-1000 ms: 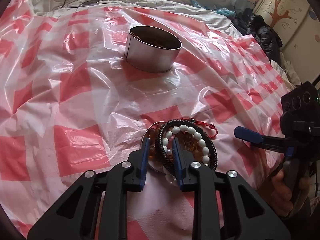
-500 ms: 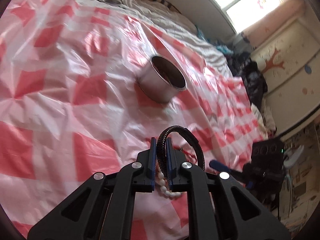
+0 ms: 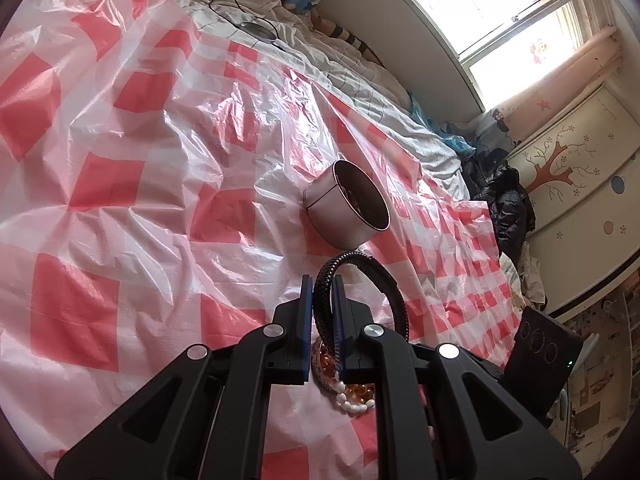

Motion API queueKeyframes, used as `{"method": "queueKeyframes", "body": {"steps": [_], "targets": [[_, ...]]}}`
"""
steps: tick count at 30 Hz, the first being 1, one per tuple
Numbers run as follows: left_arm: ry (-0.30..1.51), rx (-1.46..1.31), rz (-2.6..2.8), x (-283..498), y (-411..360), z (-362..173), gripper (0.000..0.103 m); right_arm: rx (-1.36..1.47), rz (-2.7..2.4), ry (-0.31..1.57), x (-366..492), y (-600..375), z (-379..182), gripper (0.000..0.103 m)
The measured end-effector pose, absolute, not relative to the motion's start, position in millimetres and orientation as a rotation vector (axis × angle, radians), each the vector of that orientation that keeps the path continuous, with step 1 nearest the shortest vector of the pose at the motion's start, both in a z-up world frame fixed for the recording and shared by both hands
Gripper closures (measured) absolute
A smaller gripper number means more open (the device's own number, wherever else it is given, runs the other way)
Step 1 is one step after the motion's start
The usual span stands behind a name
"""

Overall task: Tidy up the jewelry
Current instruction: 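Grasp the white-bead bracelet with the right tool while the left tool holds the black bracelet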

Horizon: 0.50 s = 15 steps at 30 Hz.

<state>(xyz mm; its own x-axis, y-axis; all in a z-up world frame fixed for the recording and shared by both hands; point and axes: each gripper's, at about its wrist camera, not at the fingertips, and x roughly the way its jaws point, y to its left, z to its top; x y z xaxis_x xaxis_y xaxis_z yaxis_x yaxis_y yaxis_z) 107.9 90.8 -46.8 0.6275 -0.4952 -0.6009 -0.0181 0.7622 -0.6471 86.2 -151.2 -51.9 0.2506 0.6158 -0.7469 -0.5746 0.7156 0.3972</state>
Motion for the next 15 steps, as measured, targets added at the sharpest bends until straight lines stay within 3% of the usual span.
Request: {"method": "queueKeyframes", "body": {"steps": [1,11,13,15], "targets": [[0.860,-0.664,-0.299,107.6,90.9,-47.2,0.095,0.021,0.814,1.060,87.4,-146.2,-55.4,0.044],[0.857,-0.669,-0.312,108.4,88.9,-46.5,0.095,-0.046,0.758,1.134,102.7,-136.8,-74.9,0.068],[0.857,-0.669,-0.314,108.8,87.7,-46.5,0.095,-0.033,0.739,1.142,105.6,-140.5,-78.0,0.081],[0.857,-0.668,-0.314,108.8,88.5,-46.9,0.095,-0.025,0.724,1.146,107.6,-142.8,-80.6,0.087]]}}
